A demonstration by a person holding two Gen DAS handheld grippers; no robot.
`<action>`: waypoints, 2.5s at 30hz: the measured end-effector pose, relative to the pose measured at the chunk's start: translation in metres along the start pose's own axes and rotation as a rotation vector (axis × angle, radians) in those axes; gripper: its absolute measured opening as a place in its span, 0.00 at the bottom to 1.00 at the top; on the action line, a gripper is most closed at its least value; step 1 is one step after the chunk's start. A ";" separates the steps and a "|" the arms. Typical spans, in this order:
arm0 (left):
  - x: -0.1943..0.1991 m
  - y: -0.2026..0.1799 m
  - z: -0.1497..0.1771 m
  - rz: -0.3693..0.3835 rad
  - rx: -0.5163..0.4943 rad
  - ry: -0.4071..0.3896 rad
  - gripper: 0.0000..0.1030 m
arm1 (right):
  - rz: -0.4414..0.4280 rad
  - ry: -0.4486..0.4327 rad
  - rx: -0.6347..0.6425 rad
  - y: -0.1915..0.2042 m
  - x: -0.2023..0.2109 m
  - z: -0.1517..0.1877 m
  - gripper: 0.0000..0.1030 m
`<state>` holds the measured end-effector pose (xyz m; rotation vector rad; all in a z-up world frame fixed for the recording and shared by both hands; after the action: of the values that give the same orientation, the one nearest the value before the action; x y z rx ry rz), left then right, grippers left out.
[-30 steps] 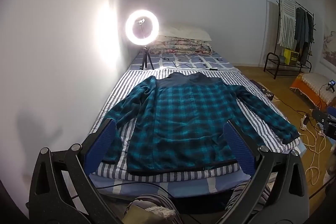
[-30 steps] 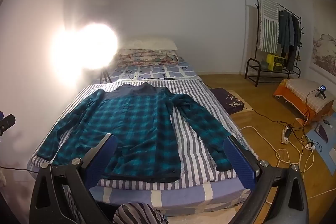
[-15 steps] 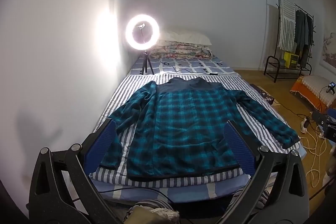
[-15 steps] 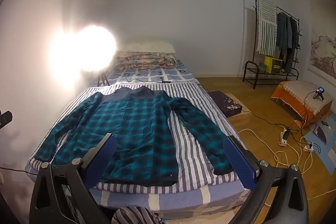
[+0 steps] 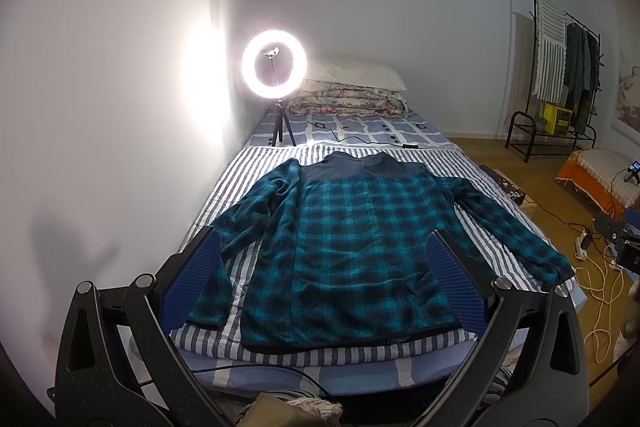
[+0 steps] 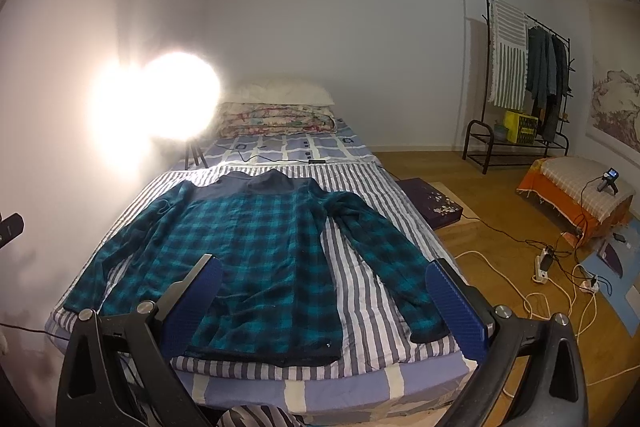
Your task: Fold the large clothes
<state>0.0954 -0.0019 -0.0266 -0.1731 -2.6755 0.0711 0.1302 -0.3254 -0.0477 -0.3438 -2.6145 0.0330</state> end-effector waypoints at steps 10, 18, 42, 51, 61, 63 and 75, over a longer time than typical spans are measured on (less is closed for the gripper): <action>-0.002 -0.001 -0.002 -0.001 0.002 -0.001 1.00 | 0.005 -0.001 0.001 0.002 -0.002 -0.002 1.00; -0.002 0.000 -0.001 0.000 0.001 -0.003 1.00 | 0.004 0.000 -0.001 0.002 -0.002 -0.002 1.00; -0.002 0.002 -0.002 0.000 0.004 -0.005 1.00 | 0.018 -0.001 0.012 0.003 -0.007 0.000 1.00; -0.004 0.004 -0.003 -0.003 0.007 -0.007 1.00 | 0.024 -0.002 0.016 0.005 -0.006 0.000 1.00; -0.007 0.008 -0.001 -0.005 0.012 -0.002 1.00 | 0.026 -0.001 0.017 0.005 -0.007 0.000 1.00; -0.007 0.011 0.002 -0.010 0.013 -0.001 1.00 | 0.025 -0.001 0.017 0.006 -0.007 0.000 1.00; -0.011 0.036 0.011 -0.039 0.018 -0.007 1.00 | 0.011 -0.019 0.036 0.019 -0.015 -0.006 1.00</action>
<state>0.1044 0.0325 -0.0447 -0.1153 -2.6828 0.0835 0.1499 -0.3113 -0.0507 -0.3465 -2.6275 0.0871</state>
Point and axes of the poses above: each gripper's, at about its wrist camera, not at the fingertips, and x roughly against the way its jaws point, y to its left, z to its underside, the point moved 9 cm from there along -x, roughly the way its jaws point, and after that the axes turned 9 degrees about z, right-handed, at the moved point
